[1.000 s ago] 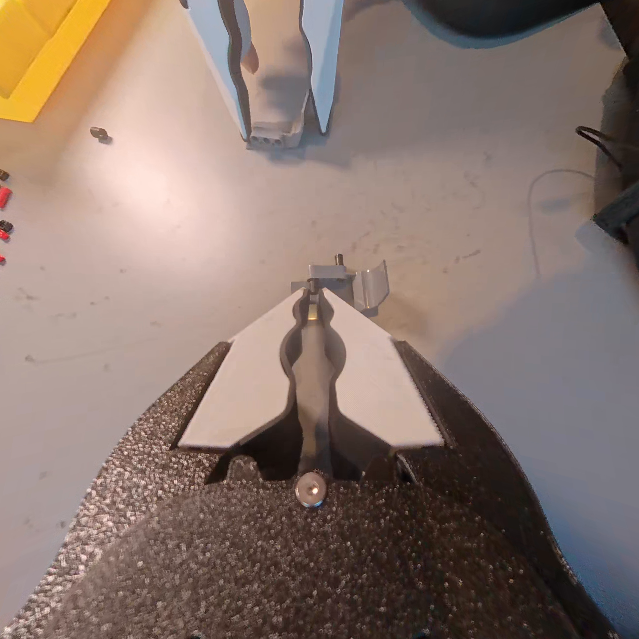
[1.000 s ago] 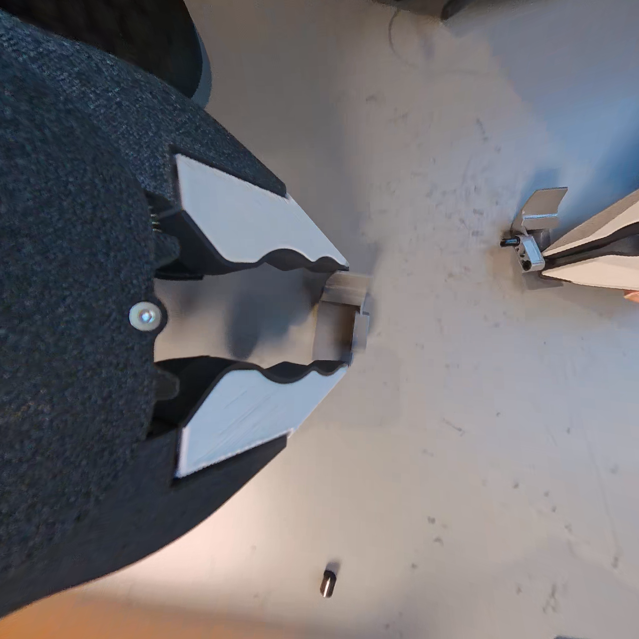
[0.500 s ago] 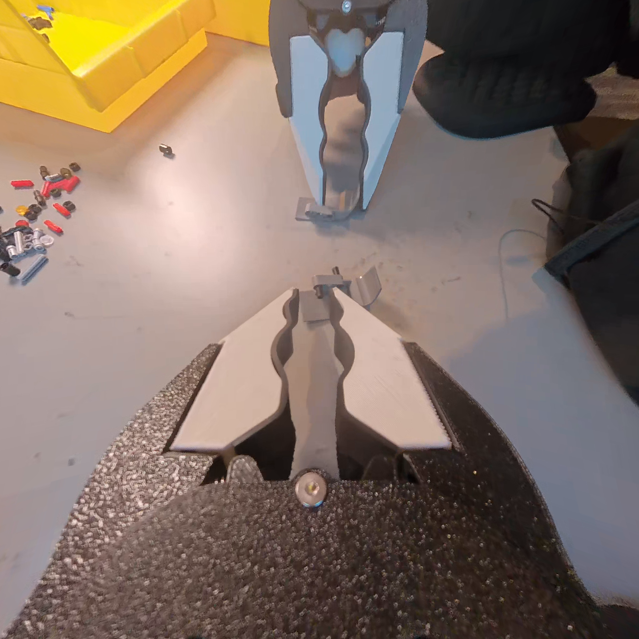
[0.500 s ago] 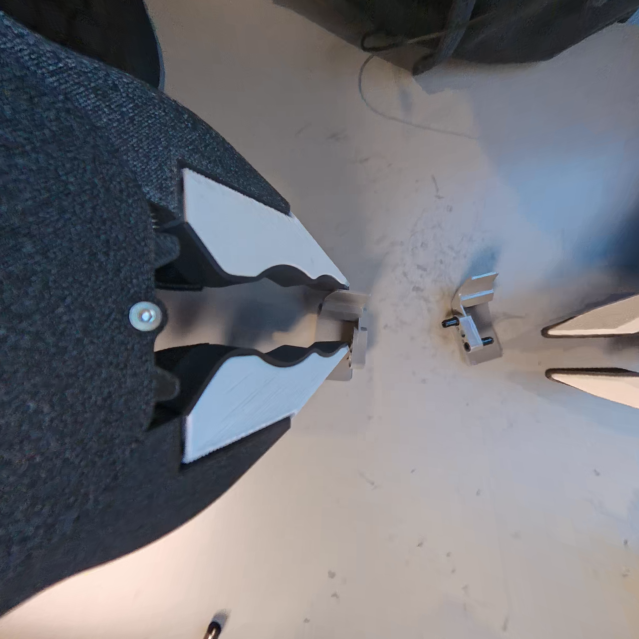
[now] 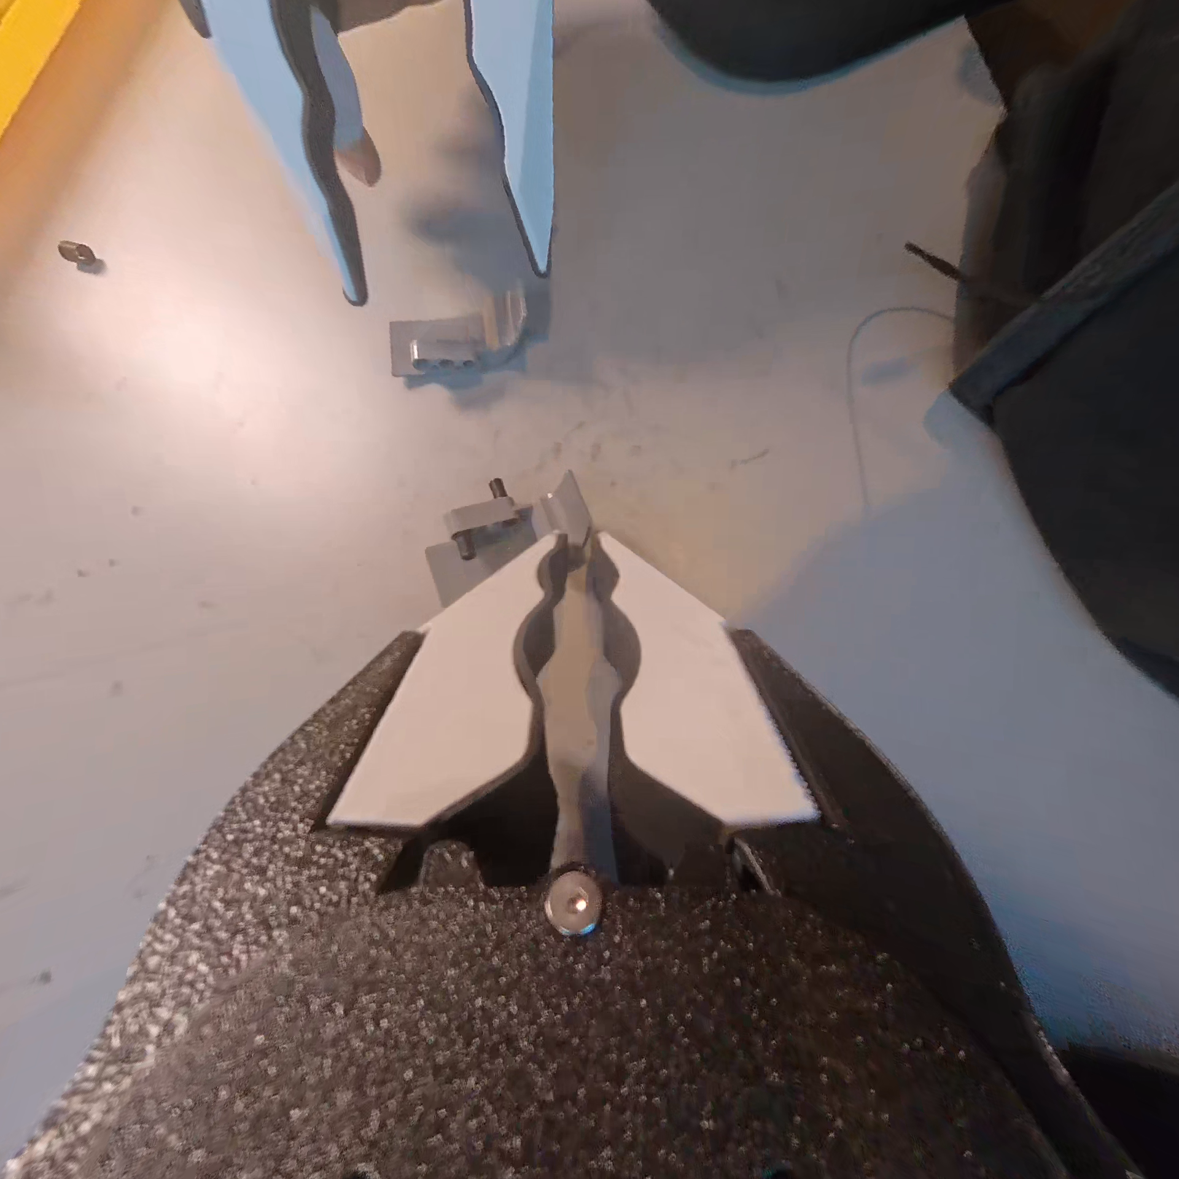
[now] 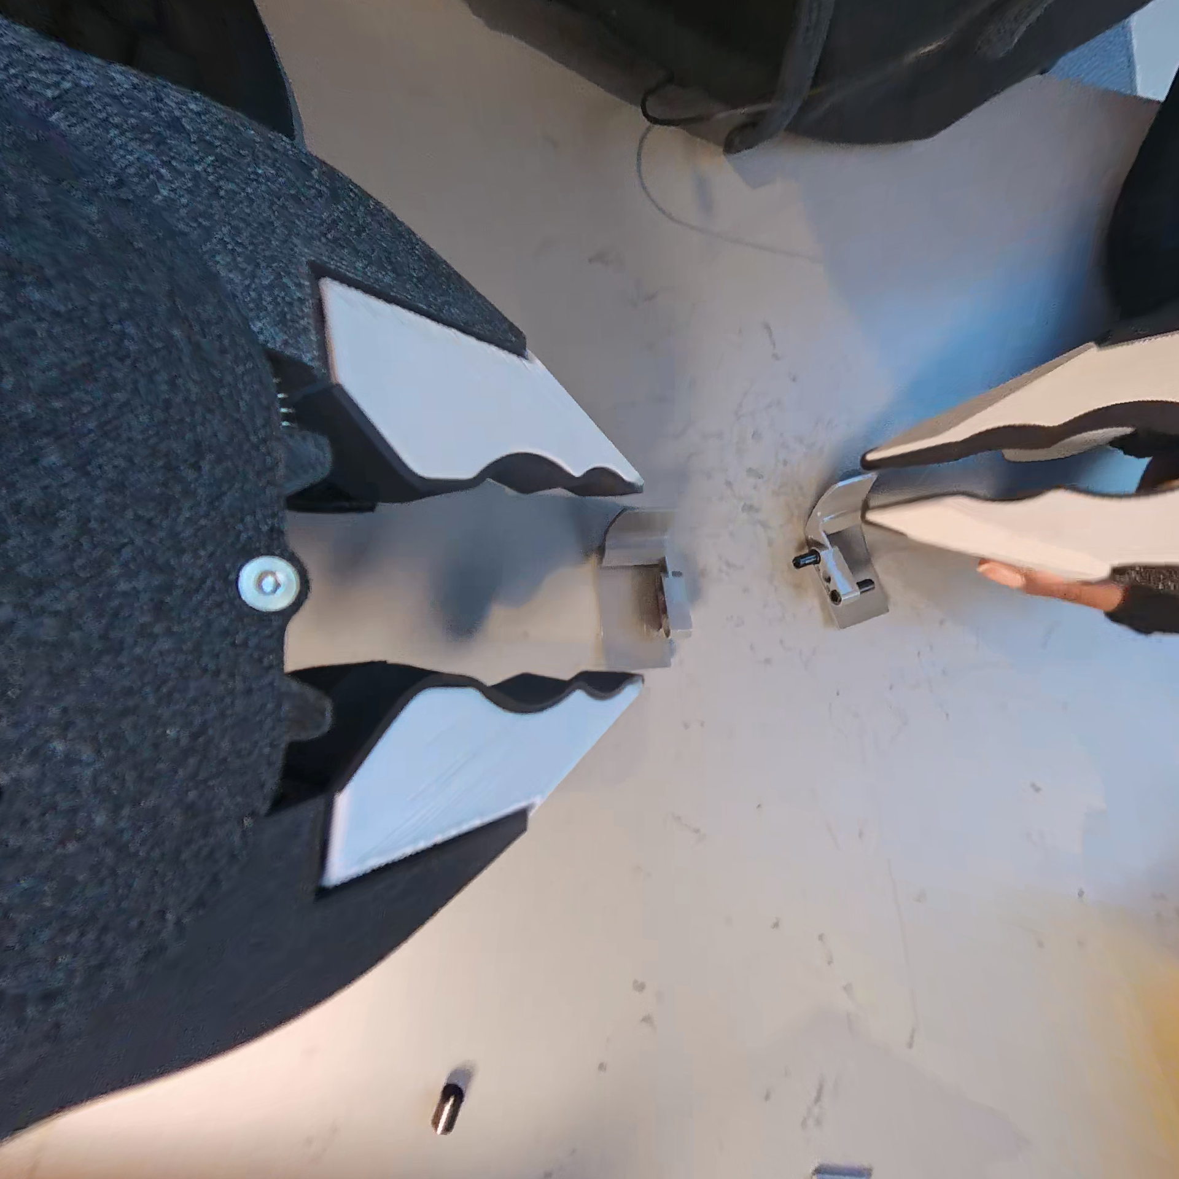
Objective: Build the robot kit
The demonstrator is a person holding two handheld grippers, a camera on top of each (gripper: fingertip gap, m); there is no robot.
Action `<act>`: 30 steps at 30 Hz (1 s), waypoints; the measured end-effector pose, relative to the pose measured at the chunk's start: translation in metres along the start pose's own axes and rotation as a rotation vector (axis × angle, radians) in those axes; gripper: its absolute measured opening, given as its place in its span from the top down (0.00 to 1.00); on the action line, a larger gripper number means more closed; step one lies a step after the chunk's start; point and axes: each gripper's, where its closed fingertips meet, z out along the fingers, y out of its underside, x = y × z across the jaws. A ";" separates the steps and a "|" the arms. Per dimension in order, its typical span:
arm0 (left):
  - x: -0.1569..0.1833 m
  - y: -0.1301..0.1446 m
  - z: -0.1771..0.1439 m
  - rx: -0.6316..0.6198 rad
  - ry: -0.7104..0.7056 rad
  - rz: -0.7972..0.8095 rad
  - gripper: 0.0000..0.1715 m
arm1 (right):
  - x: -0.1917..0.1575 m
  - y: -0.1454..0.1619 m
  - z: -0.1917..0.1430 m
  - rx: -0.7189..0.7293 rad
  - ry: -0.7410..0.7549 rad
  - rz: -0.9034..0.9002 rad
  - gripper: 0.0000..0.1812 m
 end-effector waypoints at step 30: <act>-0.032 -0.020 -0.033 0.235 -0.059 -0.246 0.88 | -0.003 -0.011 0.019 -0.009 0.014 -0.039 0.69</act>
